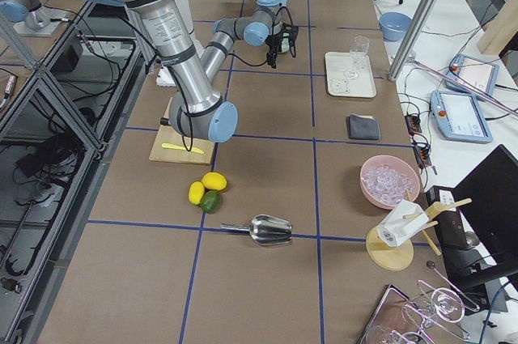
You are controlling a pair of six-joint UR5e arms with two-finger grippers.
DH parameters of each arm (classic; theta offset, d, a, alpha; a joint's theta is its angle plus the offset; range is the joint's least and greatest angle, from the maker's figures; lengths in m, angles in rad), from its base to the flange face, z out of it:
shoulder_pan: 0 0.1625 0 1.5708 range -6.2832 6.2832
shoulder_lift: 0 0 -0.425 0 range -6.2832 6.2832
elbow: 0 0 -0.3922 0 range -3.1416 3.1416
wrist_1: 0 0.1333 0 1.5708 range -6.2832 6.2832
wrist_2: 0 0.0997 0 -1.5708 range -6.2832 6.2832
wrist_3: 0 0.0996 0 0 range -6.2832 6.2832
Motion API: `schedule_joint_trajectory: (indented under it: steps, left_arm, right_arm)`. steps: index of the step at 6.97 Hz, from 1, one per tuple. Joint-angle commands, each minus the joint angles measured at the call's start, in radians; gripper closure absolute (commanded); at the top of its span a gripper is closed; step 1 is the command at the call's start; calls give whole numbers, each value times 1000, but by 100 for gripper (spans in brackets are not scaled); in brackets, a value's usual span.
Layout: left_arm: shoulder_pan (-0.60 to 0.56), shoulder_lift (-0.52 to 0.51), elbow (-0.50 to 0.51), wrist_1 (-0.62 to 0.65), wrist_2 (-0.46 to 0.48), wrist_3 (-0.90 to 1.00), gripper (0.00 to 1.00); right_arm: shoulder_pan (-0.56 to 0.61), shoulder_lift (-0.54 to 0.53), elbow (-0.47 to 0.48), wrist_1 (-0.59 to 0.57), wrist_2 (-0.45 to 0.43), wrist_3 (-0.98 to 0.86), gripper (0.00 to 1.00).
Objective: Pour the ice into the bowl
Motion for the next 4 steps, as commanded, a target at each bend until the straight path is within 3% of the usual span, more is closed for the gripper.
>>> schedule_joint_trajectory:
  steps: [1,4]
  left_arm:
    - [-11,44,-68,0,-65,36,0]
    - [-16,149,-166,9,-105,62,0]
  right_arm:
    - [0,1,1,-1,0,0,0]
    - [-3,1,1,-1,0,0,0]
